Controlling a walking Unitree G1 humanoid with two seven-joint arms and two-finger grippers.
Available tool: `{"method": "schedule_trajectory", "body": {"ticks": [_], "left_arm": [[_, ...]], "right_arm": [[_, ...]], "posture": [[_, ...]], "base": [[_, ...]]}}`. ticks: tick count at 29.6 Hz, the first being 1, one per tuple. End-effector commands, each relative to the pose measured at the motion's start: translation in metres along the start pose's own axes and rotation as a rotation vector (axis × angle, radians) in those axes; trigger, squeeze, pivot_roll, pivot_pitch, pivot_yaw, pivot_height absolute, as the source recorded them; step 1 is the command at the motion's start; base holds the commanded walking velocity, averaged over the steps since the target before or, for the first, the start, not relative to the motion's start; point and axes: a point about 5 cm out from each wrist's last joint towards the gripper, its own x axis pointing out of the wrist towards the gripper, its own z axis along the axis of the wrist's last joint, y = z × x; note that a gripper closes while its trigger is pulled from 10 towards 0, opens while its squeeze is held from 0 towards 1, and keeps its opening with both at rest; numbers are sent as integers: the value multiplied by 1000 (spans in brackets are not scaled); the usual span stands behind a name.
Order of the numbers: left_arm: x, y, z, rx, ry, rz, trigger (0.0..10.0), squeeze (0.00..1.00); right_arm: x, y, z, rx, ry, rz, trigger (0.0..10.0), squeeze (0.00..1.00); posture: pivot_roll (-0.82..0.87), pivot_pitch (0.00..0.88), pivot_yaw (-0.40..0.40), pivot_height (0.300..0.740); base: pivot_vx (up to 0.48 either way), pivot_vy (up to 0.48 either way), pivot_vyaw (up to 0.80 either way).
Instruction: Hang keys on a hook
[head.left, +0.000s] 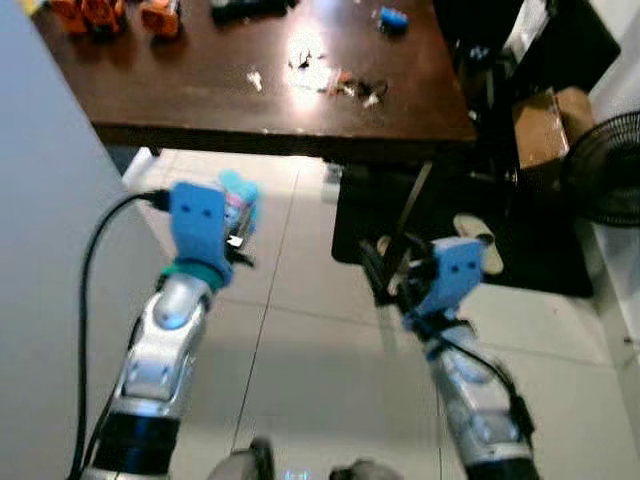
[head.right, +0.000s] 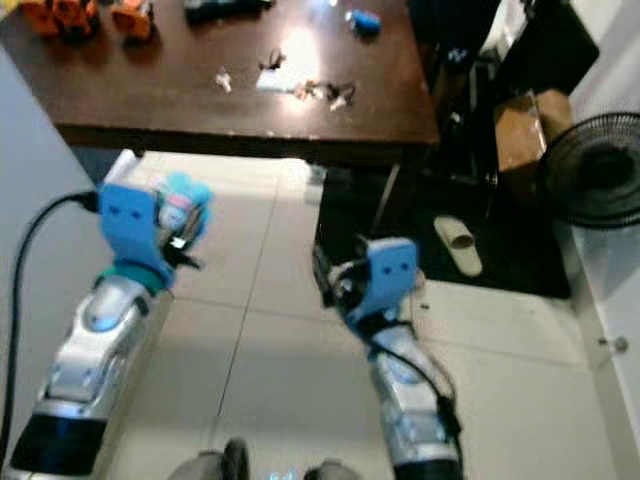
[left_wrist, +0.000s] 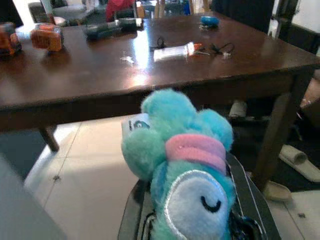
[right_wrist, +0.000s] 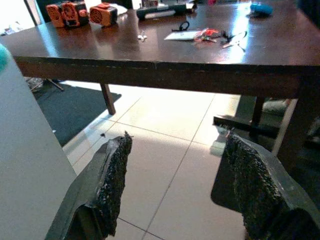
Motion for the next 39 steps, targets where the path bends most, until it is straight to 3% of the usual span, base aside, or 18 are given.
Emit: {"method": "schedule_trajectory", "body": {"ticks": [1, 33, 39], "left_arm": [[-3, 4, -9, 1, 58, 23, 10000, 0], [-1, 2, -8, 43, 47, -4, 10000, 0], [6, -9, 16, 72, -82, -49, 10000, 0]], "right_arm": [[0, 7, -3, 21, 7, 21, 10000, 0], [2, 9, -4, 23, 3, 31, 10000, 0], [6, 4, 5, 43, -39, -1, 10000, 0]], "posture": [[-117, 138, 19, 740], [-119, 131, 27, 740], [-119, 125, 27, 740]], "base": [[0, 0, 781], [0, 0, 781], [0, 0, 78]]}}
